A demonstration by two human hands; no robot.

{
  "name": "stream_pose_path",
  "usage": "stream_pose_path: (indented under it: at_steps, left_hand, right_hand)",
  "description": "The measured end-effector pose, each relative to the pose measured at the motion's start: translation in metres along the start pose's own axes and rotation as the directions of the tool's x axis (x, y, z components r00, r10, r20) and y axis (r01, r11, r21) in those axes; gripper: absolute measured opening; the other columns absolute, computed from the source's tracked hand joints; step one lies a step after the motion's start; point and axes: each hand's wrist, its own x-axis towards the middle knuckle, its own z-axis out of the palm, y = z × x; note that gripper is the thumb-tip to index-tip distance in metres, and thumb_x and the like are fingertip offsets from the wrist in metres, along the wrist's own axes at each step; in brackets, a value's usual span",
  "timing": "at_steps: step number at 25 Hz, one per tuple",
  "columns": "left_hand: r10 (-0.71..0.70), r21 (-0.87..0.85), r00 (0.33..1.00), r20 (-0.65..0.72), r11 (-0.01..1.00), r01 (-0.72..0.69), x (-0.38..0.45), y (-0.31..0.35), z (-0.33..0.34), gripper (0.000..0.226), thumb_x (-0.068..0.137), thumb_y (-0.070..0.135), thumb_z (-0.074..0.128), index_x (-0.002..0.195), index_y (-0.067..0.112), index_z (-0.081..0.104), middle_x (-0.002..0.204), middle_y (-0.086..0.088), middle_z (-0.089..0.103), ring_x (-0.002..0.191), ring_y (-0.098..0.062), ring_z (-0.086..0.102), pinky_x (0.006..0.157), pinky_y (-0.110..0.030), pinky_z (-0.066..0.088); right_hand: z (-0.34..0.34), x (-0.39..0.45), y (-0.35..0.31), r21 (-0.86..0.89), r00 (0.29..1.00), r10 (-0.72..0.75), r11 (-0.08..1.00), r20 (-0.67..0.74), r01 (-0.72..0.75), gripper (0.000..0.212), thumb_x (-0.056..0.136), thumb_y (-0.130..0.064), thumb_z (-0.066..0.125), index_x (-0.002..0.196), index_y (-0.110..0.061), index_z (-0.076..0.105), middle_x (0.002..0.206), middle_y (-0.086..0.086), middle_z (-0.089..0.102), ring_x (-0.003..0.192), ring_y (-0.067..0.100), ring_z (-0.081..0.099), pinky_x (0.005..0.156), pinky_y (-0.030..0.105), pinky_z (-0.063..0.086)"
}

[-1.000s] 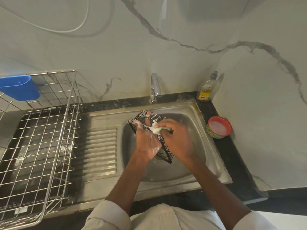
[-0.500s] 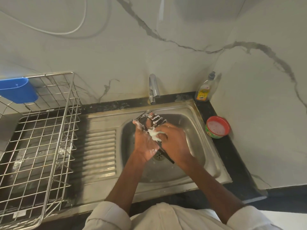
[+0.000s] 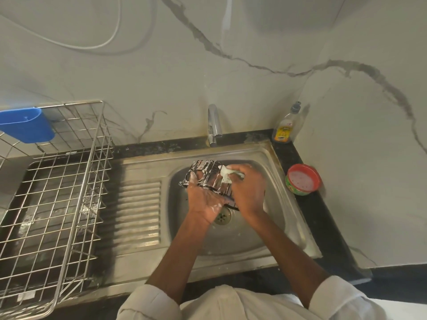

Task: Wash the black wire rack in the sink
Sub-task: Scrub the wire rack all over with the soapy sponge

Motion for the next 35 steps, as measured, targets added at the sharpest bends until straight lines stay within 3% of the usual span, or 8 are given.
stream_pose_path:
  at_steps: [6, 11, 15, 20, 25, 30, 33, 35]
  left_hand:
    - [0.042, 0.134, 0.995, -0.095, 0.991, -0.029, -0.007, -0.010, 0.005, 0.046, 0.108, 0.065, 0.035, 0.106, 0.027, 0.059, 0.109, -0.008, 0.078, 0.086, -0.026, 0.078, 0.071, -0.044, 0.060]
    - [0.024, 0.127, 0.992, -0.120, 0.992, -0.009, -0.005, -0.011, 0.006, 0.062, 0.105, 0.070, 0.039, 0.097, 0.020, 0.074, 0.094, -0.004, 0.077, 0.086, -0.020, 0.077, 0.073, -0.034, 0.059]
    - [0.072, 0.214, 0.989, -0.127, 0.976, -0.043, -0.007, -0.016, 0.006, 0.048, 0.109, 0.065, 0.033, 0.089, 0.027, 0.056, 0.098, -0.002, 0.079, 0.091, -0.023, 0.072, 0.086, -0.047, 0.053]
    - [0.028, 0.080, 0.993, -0.119, 0.997, -0.018, -0.009, -0.009, 0.009, 0.063, 0.108, 0.066, 0.032, 0.093, 0.017, 0.069, 0.084, -0.008, 0.076, 0.070, -0.021, 0.076, 0.067, -0.031, 0.058]
    - [0.028, -0.036, 0.999, -0.044, 0.999, -0.029, -0.004, -0.010, 0.000, 0.073, 0.108, 0.064, 0.029, 0.122, 0.005, 0.068, 0.106, -0.014, 0.076, 0.094, -0.030, 0.073, 0.092, -0.048, 0.057]
    - [0.049, -0.278, 0.998, -0.042, 0.959, -0.058, -0.001, -0.002, -0.008, 0.070, 0.109, 0.057, 0.033, 0.130, -0.001, 0.066, 0.137, -0.024, 0.067, 0.134, -0.043, 0.060, 0.117, -0.062, 0.040]
    - [0.052, -0.267, 0.997, -0.051, 0.961, -0.063, 0.000, -0.002, -0.008, 0.073, 0.109, 0.060, 0.033, 0.131, -0.002, 0.066, 0.131, -0.025, 0.070, 0.125, -0.041, 0.067, 0.099, -0.054, 0.056]
    - [0.025, -0.206, 0.997, -0.073, 0.978, -0.040, -0.002, -0.003, -0.005, 0.074, 0.108, 0.062, 0.032, 0.116, -0.003, 0.066, 0.095, -0.022, 0.076, 0.083, -0.032, 0.078, 0.068, -0.035, 0.063]
  right_hand:
    - [-0.003, 0.023, -0.011, -0.161, 0.991, -0.116, 0.981, -0.062, 0.105, 0.028, 0.088, 0.001, 0.071, 0.106, -0.018, 0.080, 0.109, -0.004, 0.076, 0.082, -0.007, 0.064, 0.082, 0.009, 0.052]
    - [0.004, -0.010, -0.015, -0.199, 0.921, -0.298, 0.916, 0.249, 0.350, 0.040, 0.076, 0.016, 0.070, 0.095, -0.016, 0.082, 0.103, 0.000, 0.078, 0.093, 0.016, 0.070, 0.081, 0.033, 0.059]
    - [-0.008, 0.024, -0.021, -0.139, 1.000, 0.000, 0.990, 0.016, 0.002, 0.029, 0.089, 0.002, 0.069, 0.103, -0.022, 0.077, 0.112, -0.005, 0.074, 0.095, 0.006, 0.068, 0.087, 0.025, 0.057]
    - [-0.004, -0.017, -0.013, -0.022, 0.985, -0.113, 0.993, 0.128, 0.116, 0.029, 0.085, 0.006, 0.069, 0.100, -0.016, 0.081, 0.105, -0.008, 0.076, 0.084, -0.004, 0.064, 0.078, 0.004, 0.049]
    - [-0.012, 0.004, -0.005, -0.147, 1.000, 0.001, 0.989, 0.024, 0.003, 0.032, 0.086, 0.005, 0.070, 0.110, -0.015, 0.079, 0.111, -0.003, 0.073, 0.083, -0.004, 0.060, 0.069, -0.008, 0.032]
    - [-0.021, -0.011, 0.024, -0.423, 0.984, 0.047, 0.906, 0.174, 0.031, 0.037, 0.085, 0.004, 0.068, 0.109, -0.021, 0.080, 0.112, -0.002, 0.072, 0.094, 0.018, 0.069, 0.080, 0.024, 0.049]
    - [-0.014, -0.007, 0.010, -0.359, 0.979, -0.003, 0.930, 0.203, 0.077, 0.032, 0.082, 0.000, 0.074, 0.104, -0.022, 0.081, 0.106, -0.004, 0.075, 0.093, 0.017, 0.071, 0.083, 0.028, 0.054]
    - [0.000, -0.014, -0.014, -0.066, 0.954, -0.128, 0.986, 0.270, 0.151, 0.027, 0.081, 0.000, 0.077, 0.100, -0.019, 0.082, 0.100, -0.004, 0.078, 0.086, 0.005, 0.072, 0.079, 0.017, 0.055]
